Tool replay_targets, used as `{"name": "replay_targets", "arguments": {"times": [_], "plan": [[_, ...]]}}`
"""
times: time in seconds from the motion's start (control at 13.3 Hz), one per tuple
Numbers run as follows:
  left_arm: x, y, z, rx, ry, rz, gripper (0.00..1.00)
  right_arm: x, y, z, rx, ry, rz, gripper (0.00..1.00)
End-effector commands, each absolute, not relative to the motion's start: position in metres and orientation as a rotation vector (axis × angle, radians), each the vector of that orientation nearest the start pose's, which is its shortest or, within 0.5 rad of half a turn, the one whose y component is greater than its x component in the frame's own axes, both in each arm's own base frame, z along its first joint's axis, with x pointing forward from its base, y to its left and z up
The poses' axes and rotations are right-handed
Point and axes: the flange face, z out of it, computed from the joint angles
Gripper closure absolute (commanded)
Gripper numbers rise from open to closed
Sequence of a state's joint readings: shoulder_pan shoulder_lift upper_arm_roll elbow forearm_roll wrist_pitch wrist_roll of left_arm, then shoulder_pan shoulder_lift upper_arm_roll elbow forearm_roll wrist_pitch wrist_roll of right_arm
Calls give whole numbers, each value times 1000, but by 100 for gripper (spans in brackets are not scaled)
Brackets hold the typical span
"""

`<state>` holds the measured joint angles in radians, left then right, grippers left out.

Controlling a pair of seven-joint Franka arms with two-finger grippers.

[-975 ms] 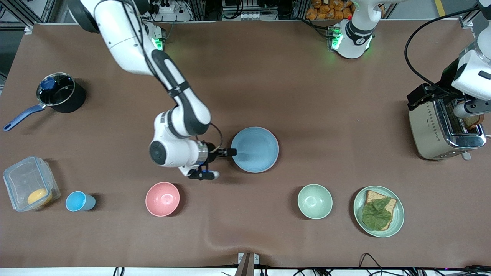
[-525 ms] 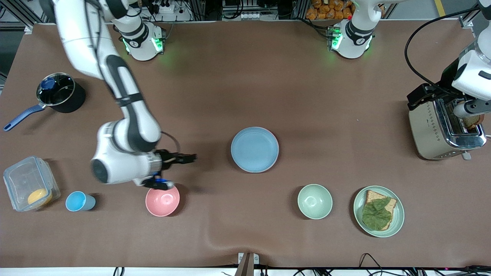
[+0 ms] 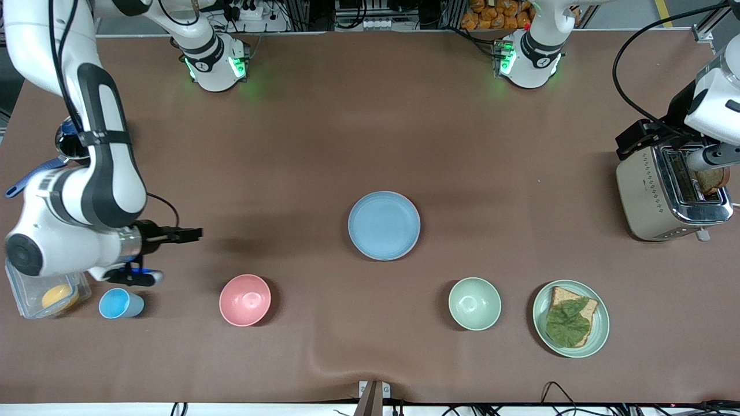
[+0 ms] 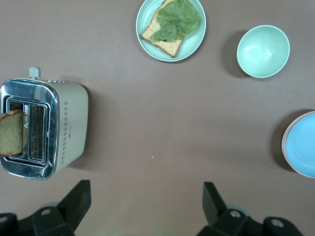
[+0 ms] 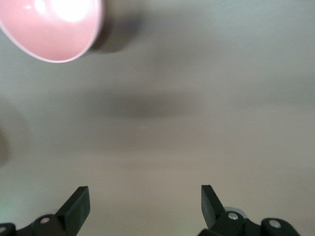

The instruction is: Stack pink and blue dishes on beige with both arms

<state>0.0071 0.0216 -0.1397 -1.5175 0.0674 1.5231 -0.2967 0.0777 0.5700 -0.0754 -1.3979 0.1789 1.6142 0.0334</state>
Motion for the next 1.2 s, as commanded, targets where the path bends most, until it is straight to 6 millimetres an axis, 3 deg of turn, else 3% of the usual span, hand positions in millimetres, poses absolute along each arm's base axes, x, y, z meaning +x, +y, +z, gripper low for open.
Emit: {"name": "replay_targets", "arguments": {"times": [0.0,0.38,0.6,0.75,1.12], "plan": [[547,-64,642,-3088,-244,12,0,652,21,416,-3083,60,427,0],[544,-64,648,-3086,-242,-5,0,586,2,547,-3117,92,195,0],[544,-63,648,-3081,-247,-7,0,563,-5,590,-3151,114,179,0],[545,-61,646,-3076,-251,-1,0,561,-12,607,-3146,131,142,0],[545,-72,651,-3091,-224,-14,0,561,-22,607,-3133,151,142,0]]}}
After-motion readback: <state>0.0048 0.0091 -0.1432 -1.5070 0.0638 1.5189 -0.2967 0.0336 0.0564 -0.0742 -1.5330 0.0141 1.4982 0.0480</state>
